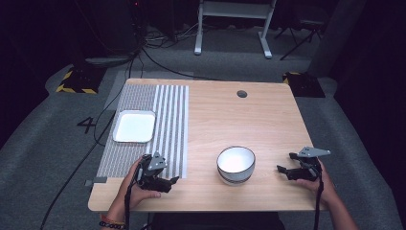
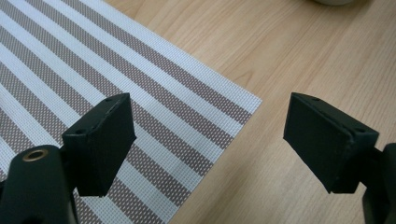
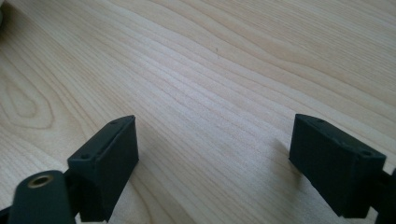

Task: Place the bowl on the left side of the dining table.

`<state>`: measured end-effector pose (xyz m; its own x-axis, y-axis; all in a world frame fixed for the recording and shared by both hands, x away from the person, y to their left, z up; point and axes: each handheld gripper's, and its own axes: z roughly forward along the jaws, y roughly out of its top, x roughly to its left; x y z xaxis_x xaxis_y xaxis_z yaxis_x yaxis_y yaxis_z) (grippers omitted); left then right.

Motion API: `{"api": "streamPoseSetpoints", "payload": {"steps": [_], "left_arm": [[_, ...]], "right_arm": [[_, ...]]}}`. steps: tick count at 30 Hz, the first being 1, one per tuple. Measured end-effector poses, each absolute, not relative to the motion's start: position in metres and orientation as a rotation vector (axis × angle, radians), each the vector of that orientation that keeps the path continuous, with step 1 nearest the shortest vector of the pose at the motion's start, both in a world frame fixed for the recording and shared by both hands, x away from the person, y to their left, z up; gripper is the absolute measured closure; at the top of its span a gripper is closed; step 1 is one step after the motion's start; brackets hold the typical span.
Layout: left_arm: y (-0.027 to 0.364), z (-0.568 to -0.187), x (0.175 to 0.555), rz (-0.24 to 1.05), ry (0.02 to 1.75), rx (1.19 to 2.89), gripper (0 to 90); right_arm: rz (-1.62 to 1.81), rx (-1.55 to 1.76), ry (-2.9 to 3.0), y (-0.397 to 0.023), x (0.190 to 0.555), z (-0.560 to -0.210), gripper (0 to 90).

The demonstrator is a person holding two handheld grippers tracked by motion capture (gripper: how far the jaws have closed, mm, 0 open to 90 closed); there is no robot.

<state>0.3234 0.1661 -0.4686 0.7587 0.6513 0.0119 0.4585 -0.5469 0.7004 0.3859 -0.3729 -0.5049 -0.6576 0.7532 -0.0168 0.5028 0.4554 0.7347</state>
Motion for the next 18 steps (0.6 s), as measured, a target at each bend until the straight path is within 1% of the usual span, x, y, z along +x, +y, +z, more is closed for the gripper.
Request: {"api": "streamPoseSetpoints", "payload": {"steps": [18], "left_arm": [[0.14,-0.459,0.321,0.344,0.715,2.291,16.7]], "right_arm": [[1.027,1.068,2.368,-0.373,0.386,-0.505,15.7]]}}
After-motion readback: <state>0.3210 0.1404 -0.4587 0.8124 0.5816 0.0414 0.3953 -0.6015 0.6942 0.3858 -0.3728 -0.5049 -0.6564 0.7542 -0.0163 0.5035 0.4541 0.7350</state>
